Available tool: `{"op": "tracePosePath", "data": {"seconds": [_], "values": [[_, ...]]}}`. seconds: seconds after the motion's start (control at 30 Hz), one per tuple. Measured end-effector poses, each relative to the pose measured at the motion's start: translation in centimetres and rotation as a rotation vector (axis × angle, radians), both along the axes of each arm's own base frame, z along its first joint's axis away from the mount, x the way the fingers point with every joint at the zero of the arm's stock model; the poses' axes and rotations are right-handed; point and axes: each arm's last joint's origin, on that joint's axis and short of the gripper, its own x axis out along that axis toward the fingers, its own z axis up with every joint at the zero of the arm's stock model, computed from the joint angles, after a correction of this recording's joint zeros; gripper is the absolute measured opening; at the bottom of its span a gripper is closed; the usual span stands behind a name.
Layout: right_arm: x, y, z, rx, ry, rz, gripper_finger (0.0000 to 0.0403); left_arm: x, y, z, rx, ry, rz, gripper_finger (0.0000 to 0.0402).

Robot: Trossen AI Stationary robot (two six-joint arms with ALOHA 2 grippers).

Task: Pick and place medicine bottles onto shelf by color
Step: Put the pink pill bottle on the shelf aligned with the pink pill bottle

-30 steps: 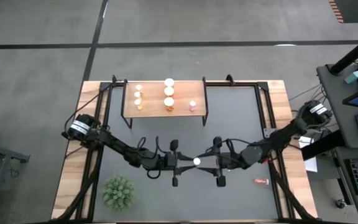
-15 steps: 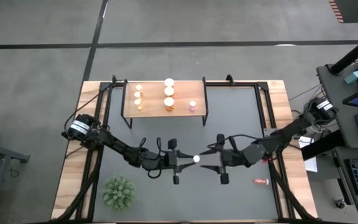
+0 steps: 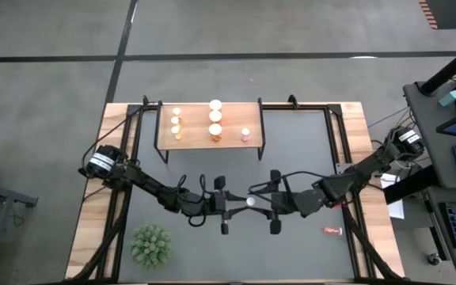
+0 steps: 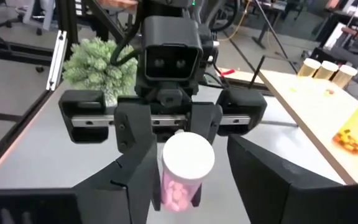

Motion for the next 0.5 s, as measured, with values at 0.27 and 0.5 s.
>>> {"op": "tracePosePath", "data": {"seconds": [0.27,0.5], "values": [[0.02,0.03,-0.02,-0.002,0.008,0.002,0.0125,0.10,-0.04,0.19,-0.003,-0.007,0.000,0.0088],[0.02,0.05,-0.05,0.012,0.010,0.006,0.0107,0.09,-0.07,0.18,-0.022,-0.008,-0.002,0.0090]]}}
